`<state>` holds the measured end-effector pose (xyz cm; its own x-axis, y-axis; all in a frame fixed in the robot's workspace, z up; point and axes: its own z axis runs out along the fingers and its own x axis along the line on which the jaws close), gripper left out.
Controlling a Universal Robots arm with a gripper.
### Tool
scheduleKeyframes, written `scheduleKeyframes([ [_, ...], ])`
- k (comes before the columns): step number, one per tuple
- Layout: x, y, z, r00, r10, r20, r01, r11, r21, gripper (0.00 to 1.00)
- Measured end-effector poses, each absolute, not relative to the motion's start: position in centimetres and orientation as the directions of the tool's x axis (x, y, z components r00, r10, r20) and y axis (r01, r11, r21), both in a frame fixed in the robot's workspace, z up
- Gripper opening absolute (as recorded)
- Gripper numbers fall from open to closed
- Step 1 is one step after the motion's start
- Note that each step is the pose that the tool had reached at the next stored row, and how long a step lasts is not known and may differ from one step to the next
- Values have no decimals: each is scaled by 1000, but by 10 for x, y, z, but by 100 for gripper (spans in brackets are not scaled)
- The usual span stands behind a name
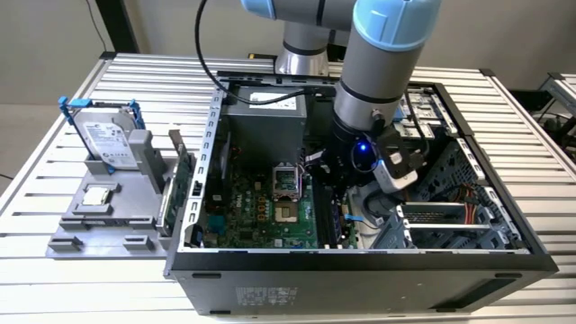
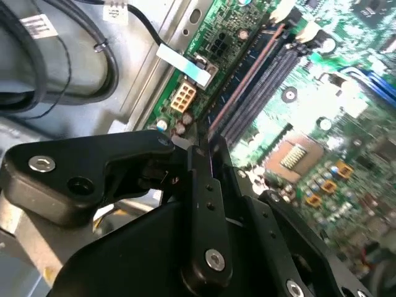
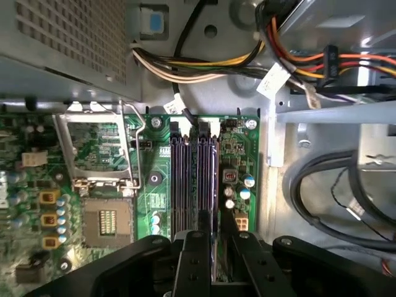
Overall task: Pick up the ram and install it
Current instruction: 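Insert the ram into the slot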
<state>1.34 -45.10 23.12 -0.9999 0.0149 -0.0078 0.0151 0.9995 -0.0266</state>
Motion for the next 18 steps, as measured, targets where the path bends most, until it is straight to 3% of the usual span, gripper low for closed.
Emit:
scheduleKeyframes([
  [7,13,-451,248,-1000,15,-8,15,1000,-26,100],
  [8,13,-451,248,-1000,15,-8,15,1000,-26,0],
  [18,13,-451,248,-1000,15,-8,15,1000,-26,0],
])
